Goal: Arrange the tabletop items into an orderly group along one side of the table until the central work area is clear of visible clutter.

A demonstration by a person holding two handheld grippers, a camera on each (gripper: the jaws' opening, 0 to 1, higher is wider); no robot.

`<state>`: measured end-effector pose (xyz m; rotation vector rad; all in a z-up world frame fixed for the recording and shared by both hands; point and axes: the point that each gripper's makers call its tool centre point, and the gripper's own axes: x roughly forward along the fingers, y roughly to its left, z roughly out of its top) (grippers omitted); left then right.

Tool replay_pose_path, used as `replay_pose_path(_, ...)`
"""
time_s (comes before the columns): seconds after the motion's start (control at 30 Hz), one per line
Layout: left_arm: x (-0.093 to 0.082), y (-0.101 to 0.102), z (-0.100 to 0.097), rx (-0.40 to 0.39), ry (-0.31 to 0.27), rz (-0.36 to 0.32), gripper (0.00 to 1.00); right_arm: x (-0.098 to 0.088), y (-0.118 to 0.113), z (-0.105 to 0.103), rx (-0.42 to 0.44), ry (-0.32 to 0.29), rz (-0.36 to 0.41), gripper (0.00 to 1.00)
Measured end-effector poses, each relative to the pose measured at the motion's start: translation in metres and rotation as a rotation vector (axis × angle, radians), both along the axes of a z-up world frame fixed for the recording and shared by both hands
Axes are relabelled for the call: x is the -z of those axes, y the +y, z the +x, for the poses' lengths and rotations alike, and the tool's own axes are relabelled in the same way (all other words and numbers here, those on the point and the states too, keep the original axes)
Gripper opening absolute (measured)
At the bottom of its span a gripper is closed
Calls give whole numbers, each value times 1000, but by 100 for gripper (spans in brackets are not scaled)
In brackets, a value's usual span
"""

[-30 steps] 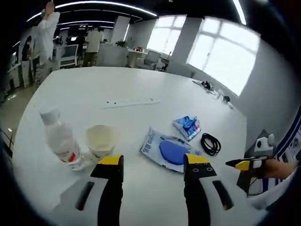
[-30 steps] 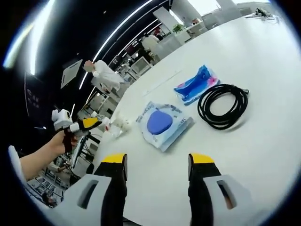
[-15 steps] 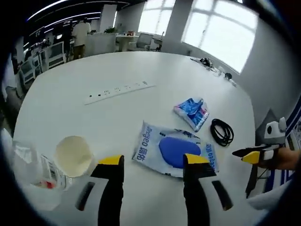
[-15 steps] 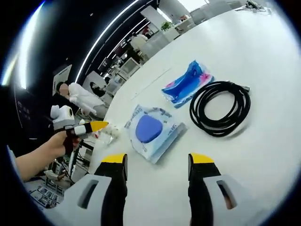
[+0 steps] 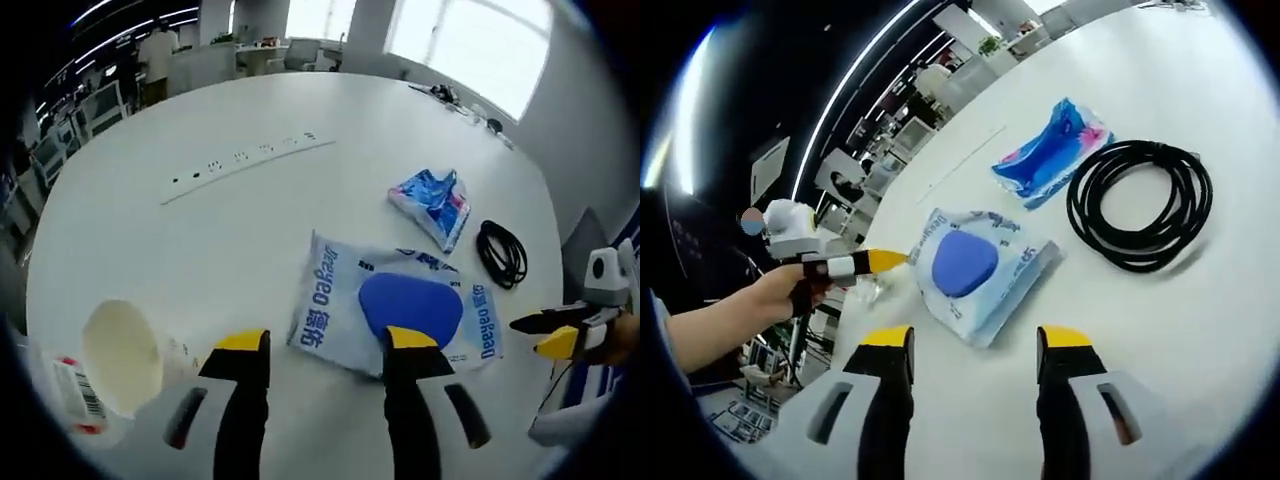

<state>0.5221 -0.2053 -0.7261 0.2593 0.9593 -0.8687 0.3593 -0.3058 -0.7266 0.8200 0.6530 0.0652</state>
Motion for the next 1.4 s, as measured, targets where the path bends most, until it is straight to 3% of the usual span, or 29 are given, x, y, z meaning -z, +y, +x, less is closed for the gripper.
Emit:
replay_pose_path(0.33,17,1,4,-7,28,26,41,11,6,7,10,18,41,46)
replay_pose_path(0.47,20,3,5,-3,17,51,30,15,3,12,14,27,43,44)
replay_pose_path(0.7,24,6,2,-36,24,37,16,22,4,14,-17,65,17,29)
replay_pose_path(0.8,21,11,1,-92,43,5,8,25,8,14,-41,78,-5,19)
replay_pose_path(0.87,17,13,-1,-110,42,-21,4,25,7,14,-65,79,-60,13)
replay_pose_path(1.07,14,18,-11,-135,59,-54,0,25,5,15,-87,91,-105,10)
replay_pose_path(1.23,3,22,-19,-157,28,-98,0,16,0,19,-147,61,-192,8)
replay_pose_path(1.4,-6,30,-25,-192,15,-138,0,6,-3,24,-172,46,-228,8)
